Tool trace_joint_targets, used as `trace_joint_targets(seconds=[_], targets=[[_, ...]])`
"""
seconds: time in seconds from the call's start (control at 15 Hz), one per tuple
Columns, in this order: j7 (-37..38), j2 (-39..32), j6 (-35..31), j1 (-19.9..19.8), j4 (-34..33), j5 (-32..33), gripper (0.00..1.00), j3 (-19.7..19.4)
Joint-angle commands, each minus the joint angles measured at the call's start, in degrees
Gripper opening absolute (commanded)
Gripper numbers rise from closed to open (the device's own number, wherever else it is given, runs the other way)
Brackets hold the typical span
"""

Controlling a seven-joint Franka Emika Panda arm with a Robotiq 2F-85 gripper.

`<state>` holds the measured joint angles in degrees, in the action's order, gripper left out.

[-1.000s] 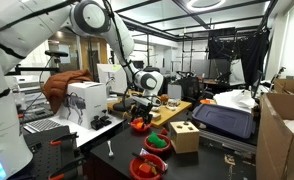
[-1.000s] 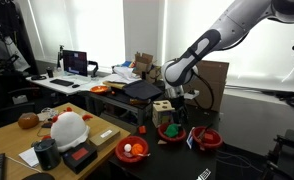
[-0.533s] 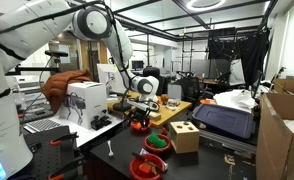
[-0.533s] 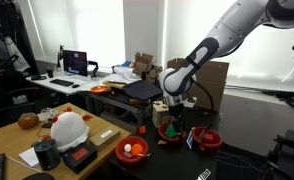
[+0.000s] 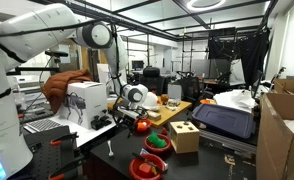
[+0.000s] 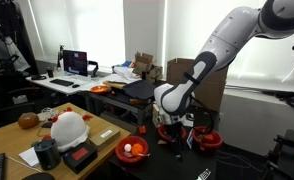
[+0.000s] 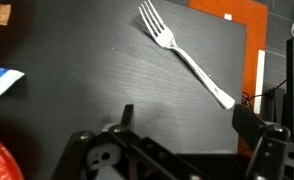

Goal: Pick up the silver fork and put it in the red bowl on the left

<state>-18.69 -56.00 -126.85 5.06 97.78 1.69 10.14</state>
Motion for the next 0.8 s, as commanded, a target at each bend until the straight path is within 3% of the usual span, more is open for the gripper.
trace_joint_targets(seconds=[0.0,0.27,0.73], targets=[[-2.8,-2.1,-0.4,0.5,-0.3,1.8,1.00,0.9],[-2.9,-2.4,-0.8,1.8,1.2,5.9,1.00,-0.4],[-6.3,-2.0,-2.9,2.2,3.4,11.3,1.00,0.8]])
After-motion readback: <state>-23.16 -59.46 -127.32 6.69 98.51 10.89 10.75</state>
